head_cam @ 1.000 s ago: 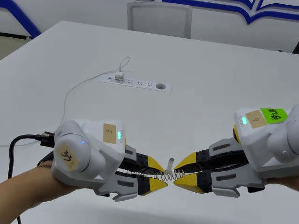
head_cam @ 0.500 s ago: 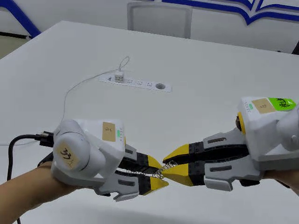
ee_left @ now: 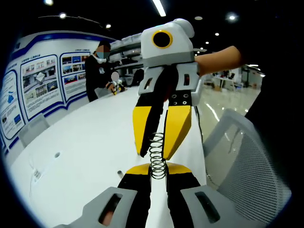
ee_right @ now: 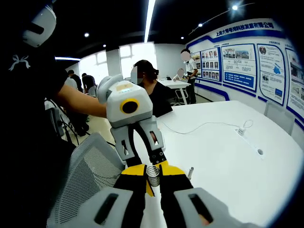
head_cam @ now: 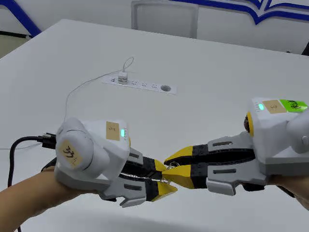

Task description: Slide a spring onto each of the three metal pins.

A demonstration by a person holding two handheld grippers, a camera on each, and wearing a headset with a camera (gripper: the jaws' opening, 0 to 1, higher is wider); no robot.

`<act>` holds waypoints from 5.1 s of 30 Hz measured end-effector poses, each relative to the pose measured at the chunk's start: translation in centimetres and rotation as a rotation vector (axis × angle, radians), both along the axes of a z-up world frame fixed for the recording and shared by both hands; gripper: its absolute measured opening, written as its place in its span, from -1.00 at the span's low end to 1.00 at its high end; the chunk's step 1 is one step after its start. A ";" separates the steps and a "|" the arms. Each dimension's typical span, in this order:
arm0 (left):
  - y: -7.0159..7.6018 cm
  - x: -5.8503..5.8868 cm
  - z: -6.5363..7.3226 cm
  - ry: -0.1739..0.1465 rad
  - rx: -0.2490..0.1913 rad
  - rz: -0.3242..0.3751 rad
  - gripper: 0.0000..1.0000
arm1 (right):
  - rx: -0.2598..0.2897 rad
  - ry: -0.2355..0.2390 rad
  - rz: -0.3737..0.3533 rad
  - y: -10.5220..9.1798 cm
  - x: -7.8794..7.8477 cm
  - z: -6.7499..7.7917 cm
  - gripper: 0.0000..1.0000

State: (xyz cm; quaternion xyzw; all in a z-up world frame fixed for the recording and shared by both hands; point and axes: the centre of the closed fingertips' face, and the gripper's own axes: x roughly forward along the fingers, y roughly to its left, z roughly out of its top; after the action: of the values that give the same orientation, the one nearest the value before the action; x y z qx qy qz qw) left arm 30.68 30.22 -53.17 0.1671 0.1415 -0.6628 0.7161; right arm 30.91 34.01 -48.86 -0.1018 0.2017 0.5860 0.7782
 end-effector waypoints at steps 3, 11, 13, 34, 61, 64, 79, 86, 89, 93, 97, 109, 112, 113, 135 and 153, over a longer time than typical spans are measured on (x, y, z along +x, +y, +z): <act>0.3 0.2 -0.1 0.008 0.004 -0.003 -0.78 | -0.017 0.000 -0.002 0.0 0.2 -0.2 -0.79; 1.2 1.1 -0.8 -0.001 0.020 0.040 -0.57 | -0.009 -0.012 -0.020 0.0 1.1 0.3 -0.79; 1.5 1.5 -0.7 -0.006 0.009 0.063 -0.50 | -0.014 -0.017 -0.027 -0.2 1.3 0.4 -0.79; 5.0 6.2 -0.2 -0.057 0.000 0.278 0.53 | -0.059 -0.030 -0.240 -4.5 6.4 -0.6 -0.79; 6.5 6.7 -2.1 -0.015 0.023 0.342 1.00 | -0.163 0.012 -0.317 -5.2 9.7 -5.7 -0.79; 6.7 6.9 -2.3 -0.006 0.024 0.353 1.00 | -0.164 0.026 -0.321 -5.1 9.8 -6.4 -0.79; 6.7 7.2 -2.4 0.045 -0.004 0.380 1.00 | -0.203 0.055 -0.312 -4.9 10.0 -8.9 -0.79; 6.4 7.2 -2.6 0.052 -0.003 0.378 1.00 | -0.217 0.051 -0.312 -5.0 10.1 -9.4 -0.79; 6.5 7.1 -2.9 0.055 0.006 0.377 1.00 | -0.225 0.049 -0.310 -5.1 10.1 -9.8 -0.79; 6.6 6.9 -3.1 0.066 0.009 0.379 1.00 | -0.230 0.045 -0.304 -5.1 10.1 -10.5 -0.78; 6.6 6.8 -3.2 0.068 0.018 0.372 1.00 | -0.236 0.049 -0.305 -5.0 10.1 -11.2 -0.78; 6.2 6.8 -3.7 0.085 0.023 0.378 0.99 | -0.251 0.049 -0.309 -5.0 10.2 -12.9 -0.78; 6.3 6.8 -3.9 0.089 0.026 0.382 0.99 | -0.259 0.051 -0.305 -5.0 10.2 -13.3 -0.78; 6.4 6.8 -4.0 0.091 0.030 0.384 0.99 | -0.260 0.053 -0.305 -5.0 10.2 -13.5 -0.78; 6.7 6.5 -5.0 0.129 0.039 0.407 0.97 | -0.278 0.053 -0.317 -5.3 10.1 -15.1 -0.77; 6.8 6.5 -4.3 0.110 0.032 0.408 0.97 | -0.275 0.065 -0.325 -5.5 10.0 -14.9 -0.76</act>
State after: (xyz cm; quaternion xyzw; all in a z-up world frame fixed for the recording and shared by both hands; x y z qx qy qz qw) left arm 37.16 37.02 -57.51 0.1098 0.2219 -0.5099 0.8239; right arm 40.91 28.51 -63.75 -0.1542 0.3187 0.4229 0.8342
